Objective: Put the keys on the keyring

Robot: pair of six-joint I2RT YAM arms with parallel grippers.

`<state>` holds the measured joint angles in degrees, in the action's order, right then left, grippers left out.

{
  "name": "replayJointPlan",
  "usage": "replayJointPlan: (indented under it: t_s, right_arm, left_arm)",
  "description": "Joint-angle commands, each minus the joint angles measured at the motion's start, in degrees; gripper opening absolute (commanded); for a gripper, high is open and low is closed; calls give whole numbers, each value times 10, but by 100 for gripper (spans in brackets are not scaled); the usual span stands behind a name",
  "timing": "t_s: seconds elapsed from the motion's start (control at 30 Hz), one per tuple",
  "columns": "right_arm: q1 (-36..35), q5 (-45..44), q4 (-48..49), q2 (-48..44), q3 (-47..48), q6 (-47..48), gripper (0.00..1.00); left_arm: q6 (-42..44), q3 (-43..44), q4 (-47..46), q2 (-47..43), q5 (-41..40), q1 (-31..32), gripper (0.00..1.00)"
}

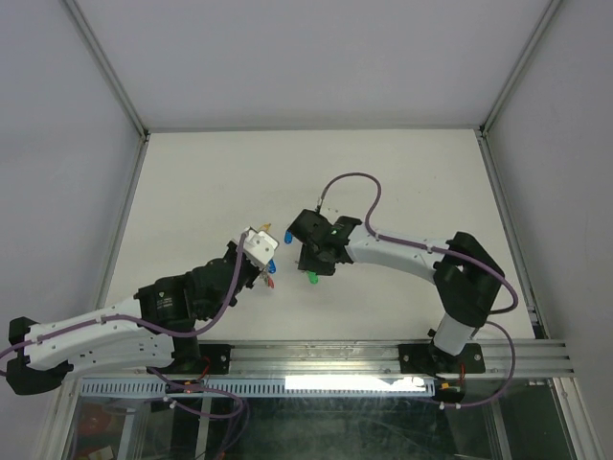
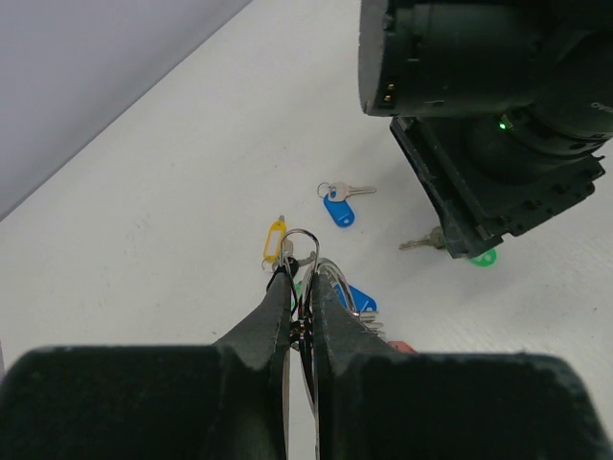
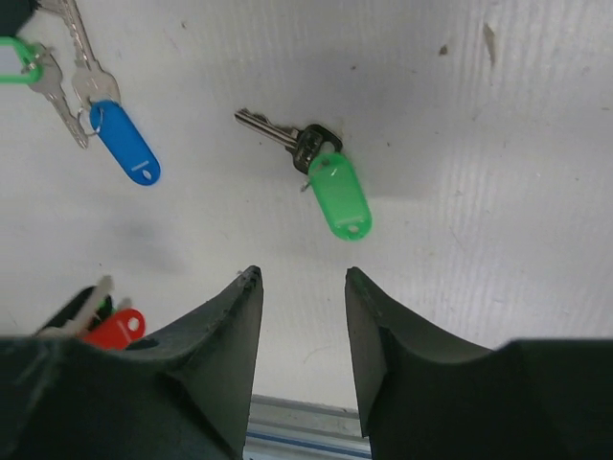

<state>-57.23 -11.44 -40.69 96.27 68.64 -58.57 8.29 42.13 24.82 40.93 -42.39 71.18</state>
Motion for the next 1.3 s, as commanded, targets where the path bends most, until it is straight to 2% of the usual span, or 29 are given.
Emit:
replayJointPlan:
  t_s: [0.0, 0.33, 0.7, 1.27]
  right_arm:
    - [-6, -43, 6, 38, 60, -35, 41]
    - [-3, -64, -36, 129, 130, -26, 31]
    - [3, -79, -64, 148, 145, -21, 32]
    - [20, -49, -46, 164, 152, -4, 31]
  left_arm:
    - [1, 0, -16, -16, -16, -2, 0]
    - [7, -2, -17, -36, -12, -2, 0]
    - [10, -4, -22, -40, 2, -2, 0]
    - [12, -7, -25, -38, 7, -1, 0]
